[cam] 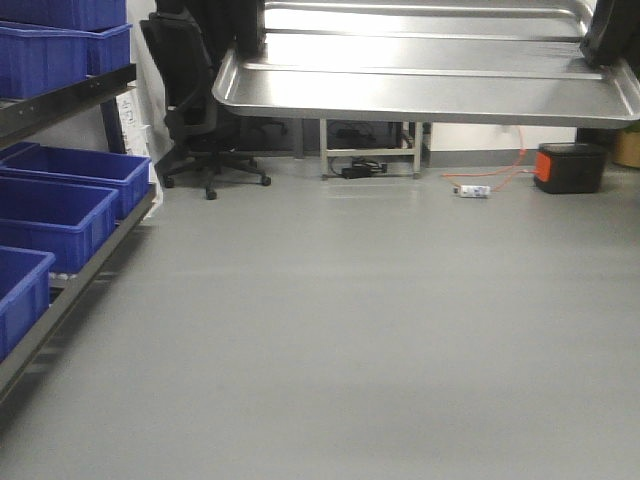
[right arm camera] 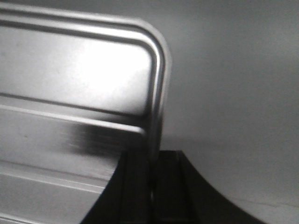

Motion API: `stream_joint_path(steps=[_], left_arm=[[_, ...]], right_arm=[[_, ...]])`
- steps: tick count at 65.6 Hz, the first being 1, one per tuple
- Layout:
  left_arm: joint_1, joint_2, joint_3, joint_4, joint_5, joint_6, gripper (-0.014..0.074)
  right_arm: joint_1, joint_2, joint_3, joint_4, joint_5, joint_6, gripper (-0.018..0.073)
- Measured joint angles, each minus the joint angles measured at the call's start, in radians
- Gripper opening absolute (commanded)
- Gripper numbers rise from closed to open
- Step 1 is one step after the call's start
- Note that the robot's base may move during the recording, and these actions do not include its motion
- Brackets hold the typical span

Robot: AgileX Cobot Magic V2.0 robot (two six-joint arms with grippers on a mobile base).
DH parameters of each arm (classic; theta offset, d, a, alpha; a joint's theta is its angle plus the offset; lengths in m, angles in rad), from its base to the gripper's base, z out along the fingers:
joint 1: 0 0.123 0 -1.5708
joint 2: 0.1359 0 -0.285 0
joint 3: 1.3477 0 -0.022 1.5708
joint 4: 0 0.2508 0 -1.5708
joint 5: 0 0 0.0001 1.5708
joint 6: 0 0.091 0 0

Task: Grab silver tray and place in blue box
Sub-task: 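Hold the silver tray in both grippers while the base turns away, then hold the silver tray while driving the base to the blue bin rack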

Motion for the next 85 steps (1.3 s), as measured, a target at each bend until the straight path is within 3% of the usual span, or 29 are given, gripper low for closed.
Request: stream_joint_path(steps=[85], left_arm=[[0.0,0.0,0.0,-0.002,0.0,0.0,-0.0105]], right_arm=[[0.0,0.0,0.0,0.0,0.0,0.0,0.0059]])
